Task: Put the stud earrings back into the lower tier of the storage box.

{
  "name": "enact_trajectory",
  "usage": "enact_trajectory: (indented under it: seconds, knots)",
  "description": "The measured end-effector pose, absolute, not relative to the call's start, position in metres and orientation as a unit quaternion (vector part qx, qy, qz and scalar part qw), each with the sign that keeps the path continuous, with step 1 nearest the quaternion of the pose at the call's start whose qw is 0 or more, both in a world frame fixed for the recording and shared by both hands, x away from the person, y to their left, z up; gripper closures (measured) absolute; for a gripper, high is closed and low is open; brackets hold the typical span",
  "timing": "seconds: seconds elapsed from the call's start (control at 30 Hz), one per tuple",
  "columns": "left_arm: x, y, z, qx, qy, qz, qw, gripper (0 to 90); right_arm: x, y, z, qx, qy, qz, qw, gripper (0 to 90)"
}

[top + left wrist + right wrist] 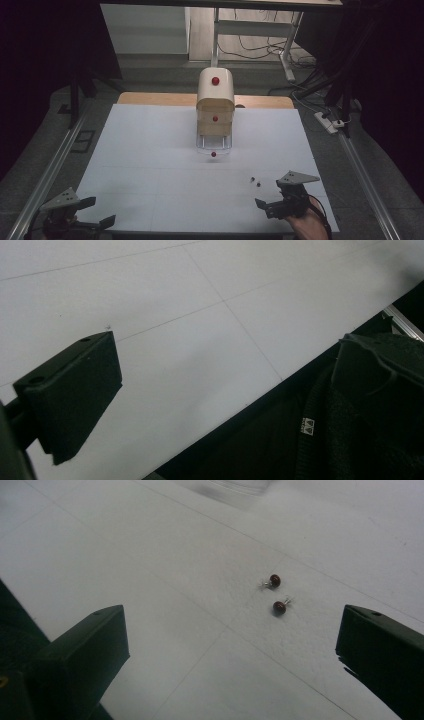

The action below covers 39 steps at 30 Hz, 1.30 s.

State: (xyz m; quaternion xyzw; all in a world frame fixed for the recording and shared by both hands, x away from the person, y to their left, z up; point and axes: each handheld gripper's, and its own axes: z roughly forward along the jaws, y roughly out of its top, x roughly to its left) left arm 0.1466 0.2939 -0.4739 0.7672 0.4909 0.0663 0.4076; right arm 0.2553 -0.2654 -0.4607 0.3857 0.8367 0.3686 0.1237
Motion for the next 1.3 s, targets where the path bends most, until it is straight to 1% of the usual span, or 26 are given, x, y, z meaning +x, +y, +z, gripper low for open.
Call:
enact_trajectory:
  seconds: [0.13,0.3,0.53,0.8,0.97,1.0,1.03,1.07,1.1,1.13,1.17,1.2,1.3]
  knots:
    - [0.147,0.294,-0.474,0.766,0.492,0.066,0.409,0.0,0.258,-0.263,-0.464,0.389,0.839,0.36,0.128,0.0]
    - [0.147,0.294,-0.474,0.765,0.492,0.065,0.409,0.0,0.267,-0.258,-0.471,0.385,0.849,0.332,0.147,0.0]
    - [0.147,0.294,-0.474,0.767,0.491,0.066,0.408,0.0,0.282,-0.258,-0.475,0.392,0.847,0.333,0.139,0.0]
    - [0.147,0.294,-0.474,0.768,0.489,0.067,0.409,0.0,0.306,-0.255,-0.482,0.415,0.84,0.312,0.157,0.0]
    - [0.146,0.293,-0.474,0.768,0.489,0.067,0.408,0.0,0.314,-0.257,-0.484,0.421,0.84,0.299,0.167,0.0]
    - [0.147,0.294,-0.474,0.768,0.489,0.066,0.408,0.0,0.318,-0.258,-0.486,0.427,0.84,0.291,0.167,4.1]
    - [0.147,0.294,-0.474,0.768,0.489,0.066,0.408,0.0,0.318,-0.258,-0.486,0.427,0.84,0.291,0.167,4.1]
    - [0.147,0.294,-0.474,0.768,0.489,0.066,0.408,0.0,0.319,-0.258,-0.487,0.427,0.841,0.288,0.168,6.9]
    - [0.147,0.293,-0.474,0.769,0.488,0.066,0.408,0.0,0.322,-0.258,-0.488,0.424,0.844,0.285,0.165,18.4]
    - [0.147,0.293,-0.474,0.769,0.488,0.066,0.408,0.0,0.323,-0.258,-0.488,0.421,0.846,0.285,0.158,23.7]
    - [0.146,0.293,-0.474,0.768,0.489,0.066,0.407,0.0,0.323,-0.258,-0.488,0.421,0.846,0.285,0.158,23.7]
    - [0.146,0.293,-0.474,0.769,0.489,0.066,0.407,0.0,0.326,-0.257,-0.489,0.419,0.851,0.277,0.155,32.9]
    - [0.147,0.293,-0.474,0.769,0.489,0.066,0.408,0.0,0.329,-0.254,-0.491,0.418,0.856,0.268,0.142,41.2]
